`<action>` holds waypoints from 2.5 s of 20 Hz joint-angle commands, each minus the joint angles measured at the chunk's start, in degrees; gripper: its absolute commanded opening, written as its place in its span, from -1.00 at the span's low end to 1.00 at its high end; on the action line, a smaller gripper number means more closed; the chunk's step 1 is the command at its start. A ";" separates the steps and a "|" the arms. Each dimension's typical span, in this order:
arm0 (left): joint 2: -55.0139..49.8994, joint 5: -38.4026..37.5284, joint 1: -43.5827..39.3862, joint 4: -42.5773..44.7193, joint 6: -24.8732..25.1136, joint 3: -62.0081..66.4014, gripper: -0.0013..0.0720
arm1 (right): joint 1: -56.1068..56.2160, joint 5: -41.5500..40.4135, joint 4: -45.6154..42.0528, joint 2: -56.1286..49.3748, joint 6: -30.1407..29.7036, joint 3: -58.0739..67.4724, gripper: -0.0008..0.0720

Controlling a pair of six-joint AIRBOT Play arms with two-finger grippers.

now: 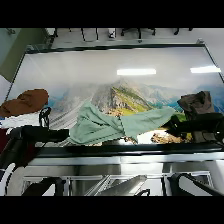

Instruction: Fold the shirts.

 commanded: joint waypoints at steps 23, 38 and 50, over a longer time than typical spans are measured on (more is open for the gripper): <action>-1.14 2.19 0.04 0.17 0.20 -0.02 -0.93 | 4.00 11.82 13.64 -18.75 8.04 37.79 -0.91; -1.14 2.78 0.02 -0.35 0.20 -0.04 -0.93 | 3.32 -10.38 10.69 -25.81 4.85 37.97 0.03; -1.14 2.08 0.04 -0.48 0.17 -0.04 -0.93 | -0.44 0.39 5.95 -21.00 -3.67 31.67 0.03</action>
